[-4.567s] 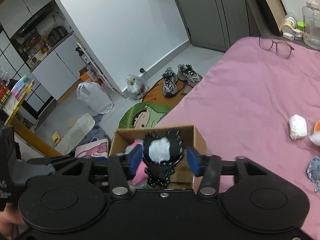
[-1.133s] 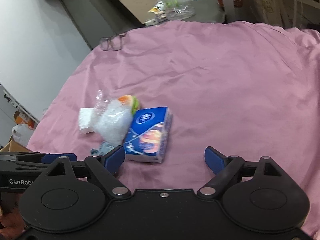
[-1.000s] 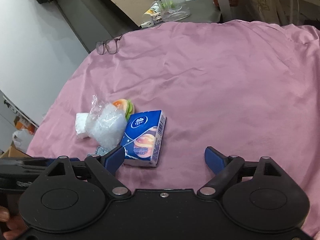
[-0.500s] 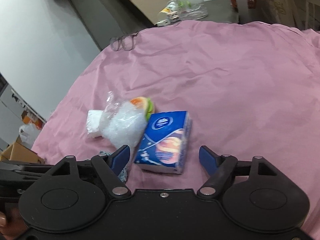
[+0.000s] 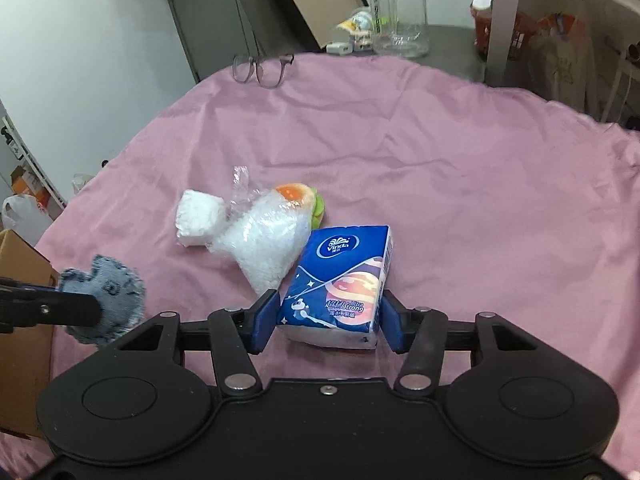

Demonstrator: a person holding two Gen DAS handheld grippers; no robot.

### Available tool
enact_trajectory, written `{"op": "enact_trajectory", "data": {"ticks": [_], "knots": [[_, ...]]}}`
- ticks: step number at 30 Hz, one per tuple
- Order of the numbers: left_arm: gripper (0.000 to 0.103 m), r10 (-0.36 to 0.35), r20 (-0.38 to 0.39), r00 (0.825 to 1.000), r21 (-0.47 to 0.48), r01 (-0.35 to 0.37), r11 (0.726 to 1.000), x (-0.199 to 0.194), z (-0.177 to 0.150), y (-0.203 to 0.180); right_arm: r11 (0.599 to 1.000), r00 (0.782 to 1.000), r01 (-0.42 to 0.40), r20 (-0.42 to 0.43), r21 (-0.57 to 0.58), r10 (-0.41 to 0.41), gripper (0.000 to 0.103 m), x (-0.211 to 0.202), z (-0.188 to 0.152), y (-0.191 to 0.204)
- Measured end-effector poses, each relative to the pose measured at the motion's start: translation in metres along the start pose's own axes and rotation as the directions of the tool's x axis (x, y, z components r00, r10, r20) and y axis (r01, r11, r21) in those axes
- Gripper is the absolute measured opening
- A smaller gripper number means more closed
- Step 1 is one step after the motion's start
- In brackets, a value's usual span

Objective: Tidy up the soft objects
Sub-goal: 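Grasp the denim plush with the left tool while the right tool grasps the tissue pack, then carry the denim plush and tissue pack over the box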

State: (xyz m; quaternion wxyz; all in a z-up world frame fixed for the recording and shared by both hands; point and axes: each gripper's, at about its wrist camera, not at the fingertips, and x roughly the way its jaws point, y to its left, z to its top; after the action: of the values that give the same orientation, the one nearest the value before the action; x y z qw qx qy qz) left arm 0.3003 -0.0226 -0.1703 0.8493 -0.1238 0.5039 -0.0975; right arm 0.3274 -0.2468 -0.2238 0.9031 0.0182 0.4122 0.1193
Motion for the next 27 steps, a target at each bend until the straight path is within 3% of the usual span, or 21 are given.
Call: {"op": "enact_trajectory", "data": {"ticks": [12,27], "knots": [[0.017,-0.002,0.092,0.996,-0.006,0.002,1.0,-0.069,-0.015,0.01,1.0,0.999,-0.002,0.053,0.009,0.002,0.052,-0.054,-0.005,0.03],[0.017,0.018,0.186,0.982,-0.037,-0.011,0.999,-0.137,-0.04,0.043,0.998,0.993,-0.04,0.107,-0.045,0.045,0.052,-0.102,-0.021,0.098]]}}
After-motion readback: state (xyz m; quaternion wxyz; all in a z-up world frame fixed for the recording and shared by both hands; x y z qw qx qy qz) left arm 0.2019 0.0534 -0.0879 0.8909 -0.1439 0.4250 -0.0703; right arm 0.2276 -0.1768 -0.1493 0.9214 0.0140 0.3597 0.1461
